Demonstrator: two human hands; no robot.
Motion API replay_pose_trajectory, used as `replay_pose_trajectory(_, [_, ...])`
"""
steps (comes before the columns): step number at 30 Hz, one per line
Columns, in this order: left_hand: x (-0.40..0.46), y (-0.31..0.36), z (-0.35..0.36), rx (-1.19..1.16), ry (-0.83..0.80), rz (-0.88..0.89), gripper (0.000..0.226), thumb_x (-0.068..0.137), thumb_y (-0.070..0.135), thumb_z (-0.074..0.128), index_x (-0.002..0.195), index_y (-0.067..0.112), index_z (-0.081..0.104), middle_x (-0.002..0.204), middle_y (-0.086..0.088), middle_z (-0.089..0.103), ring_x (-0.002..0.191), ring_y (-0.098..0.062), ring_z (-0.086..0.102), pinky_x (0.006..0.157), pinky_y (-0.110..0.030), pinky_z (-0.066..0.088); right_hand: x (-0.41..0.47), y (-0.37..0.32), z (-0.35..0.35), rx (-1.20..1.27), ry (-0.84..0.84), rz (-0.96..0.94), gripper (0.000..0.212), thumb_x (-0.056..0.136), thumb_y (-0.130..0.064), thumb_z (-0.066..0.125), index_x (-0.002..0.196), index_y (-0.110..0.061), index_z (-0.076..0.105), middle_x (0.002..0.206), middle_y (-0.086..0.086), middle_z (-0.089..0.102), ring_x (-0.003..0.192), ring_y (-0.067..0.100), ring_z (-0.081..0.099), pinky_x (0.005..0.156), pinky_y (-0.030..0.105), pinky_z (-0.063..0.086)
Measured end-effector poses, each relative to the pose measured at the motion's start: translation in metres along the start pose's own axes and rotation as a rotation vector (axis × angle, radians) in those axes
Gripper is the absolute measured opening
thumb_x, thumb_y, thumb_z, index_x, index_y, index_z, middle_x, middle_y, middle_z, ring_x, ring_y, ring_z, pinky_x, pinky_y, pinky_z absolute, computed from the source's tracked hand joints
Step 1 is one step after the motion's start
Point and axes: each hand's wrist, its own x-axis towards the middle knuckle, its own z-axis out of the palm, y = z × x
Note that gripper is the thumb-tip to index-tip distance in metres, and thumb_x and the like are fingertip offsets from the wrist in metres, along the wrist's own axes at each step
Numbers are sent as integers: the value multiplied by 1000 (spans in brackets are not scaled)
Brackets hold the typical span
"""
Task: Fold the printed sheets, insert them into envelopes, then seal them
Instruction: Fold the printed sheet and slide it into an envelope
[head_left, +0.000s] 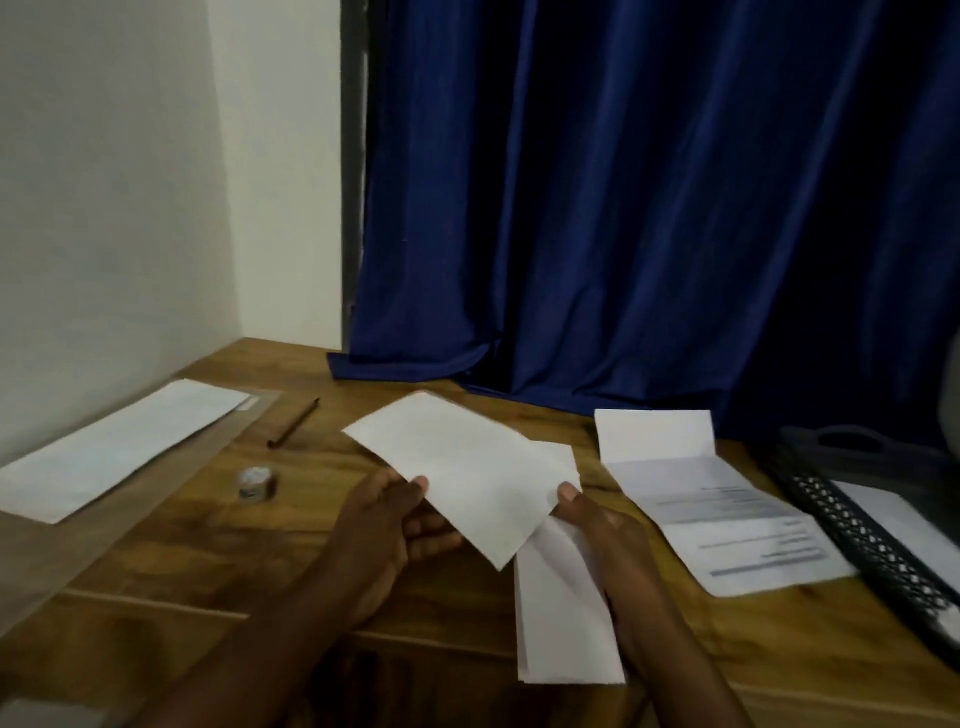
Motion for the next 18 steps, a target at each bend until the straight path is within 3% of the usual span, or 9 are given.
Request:
replay_pose_trajectory(4, [3,-12,1,51,-119,-47,30,104,14,54,131,3,50,117,-19,73,105,-39,72,74,-47,62,-5,8,-8,-52,-21,-64,6,72,-53,72,76,-54,75,81,-18,77,72,2,74,53,10,51])
replay_pose_trajectory(7, [-1,-3,-1,170,-140,-125,33,99,20,61,128,5,55,114,-20,73,100,-39,73,71,-48,62,-3,14,-9,-69,-18,-119,7,74,-50,72,77,-56,74,83,-20,77,76,1,74,57,11,52])
replay_pose_trajectory(10, [-11,20,-10,557,-304,-300,48,87,43,73,118,7,65,104,-22,75,88,-36,75,64,-40,61,0,18,-8,-60,-14,-110,21,71,-56,74,82,-40,79,88,-7,79,81,13,76,64,21,59])
replay_pose_trajectory(12, [-20,41,-18,869,-455,-367,46,83,60,73,103,18,73,98,-16,77,81,-28,75,59,-32,59,2,21,-8,-70,-10,-101,30,68,-59,74,82,-33,79,88,-4,80,80,15,77,65,23,60])
replay_pose_trajectory(13, [-23,50,-20,1018,-516,-323,40,83,65,70,95,27,74,94,-10,78,78,-22,75,58,-27,56,3,24,-9,-75,-17,-105,34,67,-59,74,82,-29,80,86,-3,80,78,16,77,64,25,60])
replay_pose_trajectory(15, [-29,63,-19,1283,-553,-59,31,81,69,69,92,39,70,88,6,77,75,-9,73,60,-19,53,5,25,-9,-94,-13,-109,46,66,-59,75,83,-17,78,85,1,79,77,20,76,70,35,60])
replay_pose_trajectory(16, [-30,65,-17,1366,-542,100,31,76,71,72,95,46,67,91,15,75,80,-3,70,64,-20,53,6,25,-9,-109,-10,-107,52,65,-60,75,84,-11,76,84,2,79,76,22,76,72,38,61])
replay_pose_trajectory(18, [-29,62,-6,1453,-533,321,56,67,77,75,115,60,53,117,33,61,106,8,59,83,-20,51,8,27,-10,-129,-12,-115,66,63,-64,77,83,-2,74,82,8,78,74,27,75,69,35,59])
